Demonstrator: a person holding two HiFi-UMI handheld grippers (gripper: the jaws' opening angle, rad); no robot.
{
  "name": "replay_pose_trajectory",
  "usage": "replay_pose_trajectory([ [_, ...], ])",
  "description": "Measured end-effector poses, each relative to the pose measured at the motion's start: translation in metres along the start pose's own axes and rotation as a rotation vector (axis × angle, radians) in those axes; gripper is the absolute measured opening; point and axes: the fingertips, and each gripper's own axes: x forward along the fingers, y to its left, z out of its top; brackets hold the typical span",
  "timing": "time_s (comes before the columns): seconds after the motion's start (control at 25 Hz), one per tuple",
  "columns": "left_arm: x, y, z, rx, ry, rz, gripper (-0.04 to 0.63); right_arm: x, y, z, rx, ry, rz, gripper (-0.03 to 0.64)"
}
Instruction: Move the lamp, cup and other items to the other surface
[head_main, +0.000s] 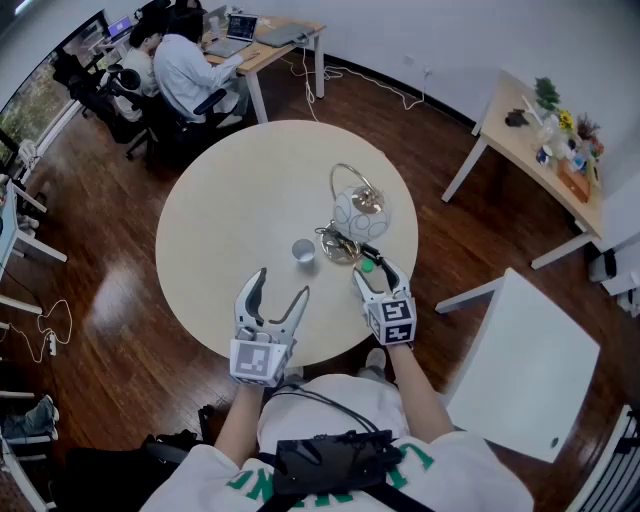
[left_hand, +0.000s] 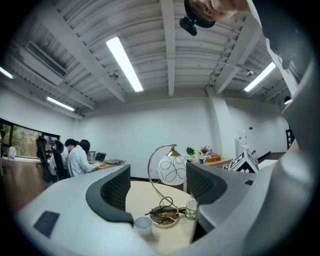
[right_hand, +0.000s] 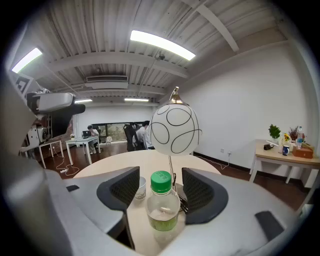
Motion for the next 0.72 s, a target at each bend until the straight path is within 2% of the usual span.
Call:
replay_pose_trajectory([
  [0.08, -0.001, -0.001, 0.0, -0.001, -0.003, -0.003, 0.347, 0.001, 0.002, 0.001, -0.001, 0.013, 0.003, 0.259],
  [0.16, 0.0, -0.002, 0.001, -0.001, -0.004, -0.006, 0.347, 0.003, 0.002, -0.001, -0.009, 0.019, 0.003, 0.203],
  [0.32, 0.005, -0.007, 0.002, -0.012, 0.001, -0.021, 0.347, 0.004, 0.001, -0.002, -0.03, 0.022, -0.001, 0.153],
  [0.52, 0.015, -0.018, 0.003, -0.02, -0.004, -0.066, 0.347, -0.016, -0.003, 0.012, -0.014, -0.01, -0.017, 0.149],
  [0.72, 0.028, -0.037, 0.002, -0.019, -0.009, -0.152, 0.347, -0.055, -0.01, 0.043, 0.047, -0.085, -0.059, 0.149],
])
